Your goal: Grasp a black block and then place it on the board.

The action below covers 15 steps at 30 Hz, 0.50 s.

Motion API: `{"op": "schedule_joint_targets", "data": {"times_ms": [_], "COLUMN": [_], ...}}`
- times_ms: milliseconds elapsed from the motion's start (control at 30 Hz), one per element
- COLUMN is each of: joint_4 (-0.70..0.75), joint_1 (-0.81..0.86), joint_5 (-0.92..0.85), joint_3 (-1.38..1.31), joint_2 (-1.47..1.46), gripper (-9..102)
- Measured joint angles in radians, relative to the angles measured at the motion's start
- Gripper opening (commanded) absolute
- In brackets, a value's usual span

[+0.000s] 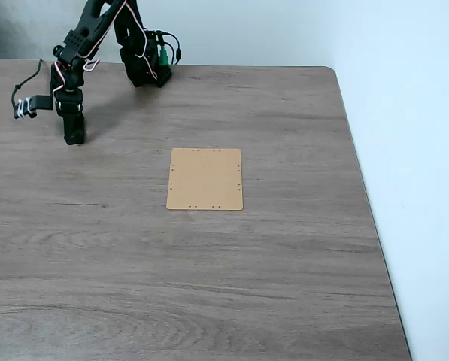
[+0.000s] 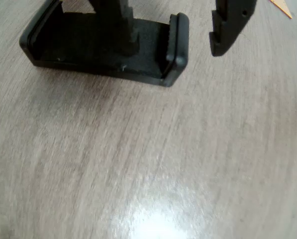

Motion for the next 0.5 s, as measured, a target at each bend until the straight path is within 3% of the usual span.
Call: {"op": "schedule_joint_targets", "data": {"times_ms": [500], "joint_4": [-0.038], "joint_1": [0.0], "joint_5": [0.0], "joint_3": [-0.023], "joint_2": [-0.058], "gripper": [0]}}
